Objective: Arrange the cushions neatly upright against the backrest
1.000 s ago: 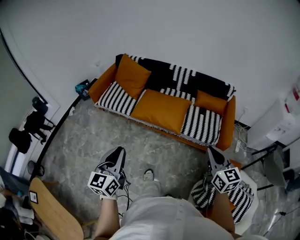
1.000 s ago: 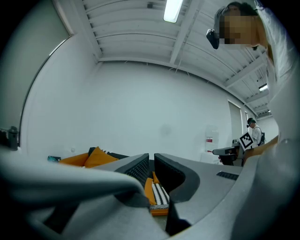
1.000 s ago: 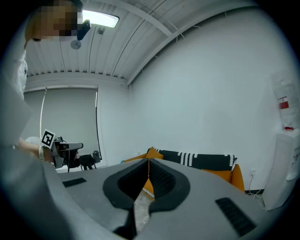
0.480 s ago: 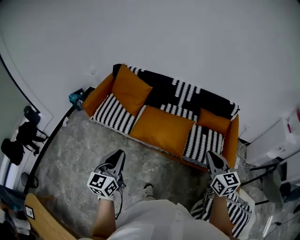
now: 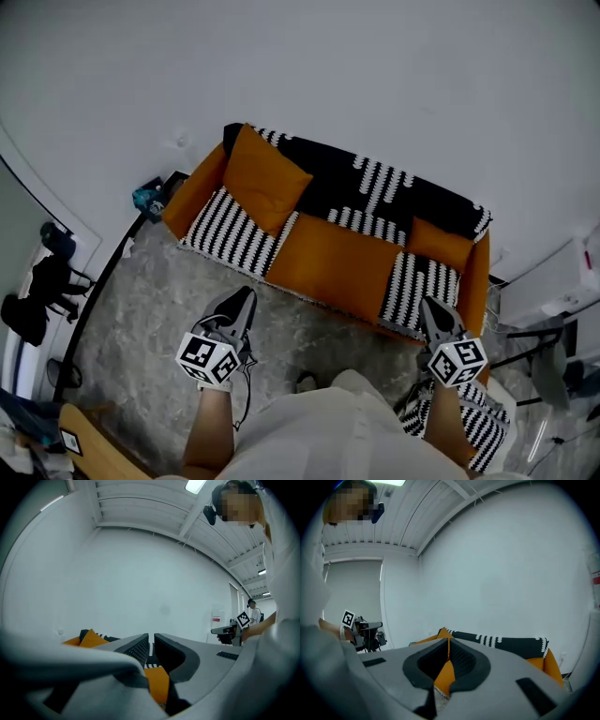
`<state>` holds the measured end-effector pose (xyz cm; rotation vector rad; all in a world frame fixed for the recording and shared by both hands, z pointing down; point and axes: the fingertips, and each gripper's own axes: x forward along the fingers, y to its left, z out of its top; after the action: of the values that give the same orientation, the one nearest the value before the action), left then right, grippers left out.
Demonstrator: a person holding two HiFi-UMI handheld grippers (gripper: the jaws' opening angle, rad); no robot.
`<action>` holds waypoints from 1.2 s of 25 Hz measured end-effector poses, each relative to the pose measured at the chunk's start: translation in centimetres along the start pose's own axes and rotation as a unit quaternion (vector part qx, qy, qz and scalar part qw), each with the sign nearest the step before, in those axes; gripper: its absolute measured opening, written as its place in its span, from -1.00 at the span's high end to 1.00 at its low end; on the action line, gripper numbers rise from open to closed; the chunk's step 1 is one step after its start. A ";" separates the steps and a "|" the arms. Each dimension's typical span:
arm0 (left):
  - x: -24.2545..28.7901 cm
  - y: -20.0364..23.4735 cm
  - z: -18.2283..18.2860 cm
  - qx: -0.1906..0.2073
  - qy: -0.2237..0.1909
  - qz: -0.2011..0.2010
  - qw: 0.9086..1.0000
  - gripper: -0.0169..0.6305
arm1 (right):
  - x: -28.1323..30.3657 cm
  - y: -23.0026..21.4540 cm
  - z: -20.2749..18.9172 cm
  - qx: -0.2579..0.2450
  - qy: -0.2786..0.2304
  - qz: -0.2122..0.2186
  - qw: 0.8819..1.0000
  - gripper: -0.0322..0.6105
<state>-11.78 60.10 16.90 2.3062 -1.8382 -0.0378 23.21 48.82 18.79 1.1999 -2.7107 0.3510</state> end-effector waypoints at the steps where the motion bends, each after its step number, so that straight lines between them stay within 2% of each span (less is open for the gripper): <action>1: 0.7 0.3 -0.1 -0.002 0.002 -0.002 1.000 0.79 | 0.7 -0.3 -0.1 0.002 0.003 -0.001 1.000 0.84; 6: 5.7 1.6 -0.5 -0.003 0.018 -0.012 1.000 0.79 | 5.2 -2.6 0.2 0.000 0.012 0.003 1.000 0.84; 11: 13.2 4.0 -0.4 0.000 0.029 -0.016 0.999 0.79 | 11.7 -6.7 0.2 0.007 0.022 0.010 1.000 0.83; 15: 19.8 6.6 -0.9 -0.007 0.049 -0.017 0.999 0.79 | 16.8 -10.0 0.0 0.021 0.042 0.026 0.999 0.66; 19: 26.4 8.1 -2.0 -0.025 0.073 -0.026 0.997 0.78 | 21.3 -14.6 -0.1 0.023 0.063 0.026 0.997 0.65; 24: 32.7 9.6 -4.2 -0.032 0.116 -0.024 0.993 0.77 | 25.4 -19.6 -2.0 0.034 0.108 0.026 0.993 0.63; 30: 37.9 10.8 -9.8 -0.043 0.185 -0.037 0.981 0.64 | 29.5 -23.0 -7.4 0.060 0.170 0.037 0.983 0.57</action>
<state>-12.15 22.45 32.11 2.1449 -1.5359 0.2771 21.04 14.98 36.33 0.9630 -2.4696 0.6706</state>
